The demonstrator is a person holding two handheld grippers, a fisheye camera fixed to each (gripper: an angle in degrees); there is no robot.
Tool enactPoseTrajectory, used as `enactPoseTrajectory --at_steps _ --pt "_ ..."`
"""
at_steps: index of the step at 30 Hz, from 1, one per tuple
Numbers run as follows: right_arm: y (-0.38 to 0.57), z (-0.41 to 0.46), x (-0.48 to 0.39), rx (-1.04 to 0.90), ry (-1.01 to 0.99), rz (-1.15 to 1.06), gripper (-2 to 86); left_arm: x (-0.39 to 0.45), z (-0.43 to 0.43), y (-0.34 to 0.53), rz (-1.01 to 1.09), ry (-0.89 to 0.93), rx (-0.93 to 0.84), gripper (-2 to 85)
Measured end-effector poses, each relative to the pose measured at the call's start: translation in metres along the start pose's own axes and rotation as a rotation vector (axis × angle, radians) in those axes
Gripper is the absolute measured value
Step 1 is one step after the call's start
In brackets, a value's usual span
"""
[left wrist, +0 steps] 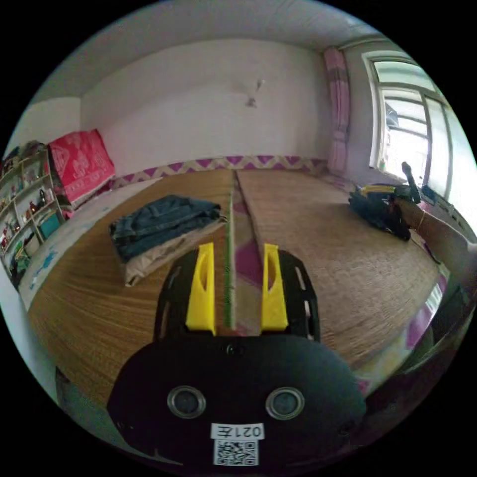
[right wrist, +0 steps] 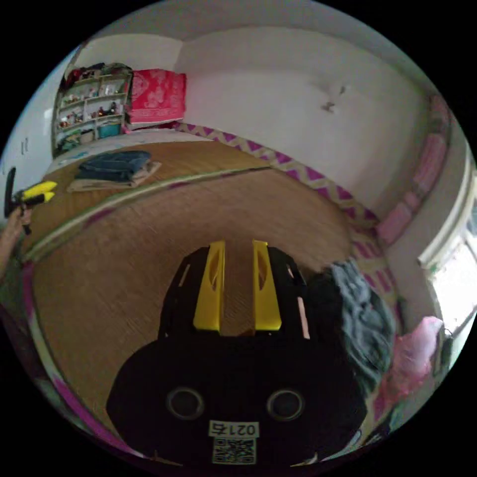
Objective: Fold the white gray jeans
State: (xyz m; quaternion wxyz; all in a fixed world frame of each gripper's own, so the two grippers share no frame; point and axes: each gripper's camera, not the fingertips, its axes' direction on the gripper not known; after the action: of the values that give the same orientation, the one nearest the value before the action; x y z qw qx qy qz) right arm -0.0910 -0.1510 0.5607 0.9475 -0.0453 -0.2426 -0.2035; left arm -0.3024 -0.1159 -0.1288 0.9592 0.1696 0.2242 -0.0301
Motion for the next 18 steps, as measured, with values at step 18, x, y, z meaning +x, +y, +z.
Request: enactPoseTrajectory --at_steps 18 --pt "0.045 0.083 0.017 -0.296 0.287 -0.13 10.8 0.125 0.034 0.025 -0.089 0.102 -0.098 -1.0"
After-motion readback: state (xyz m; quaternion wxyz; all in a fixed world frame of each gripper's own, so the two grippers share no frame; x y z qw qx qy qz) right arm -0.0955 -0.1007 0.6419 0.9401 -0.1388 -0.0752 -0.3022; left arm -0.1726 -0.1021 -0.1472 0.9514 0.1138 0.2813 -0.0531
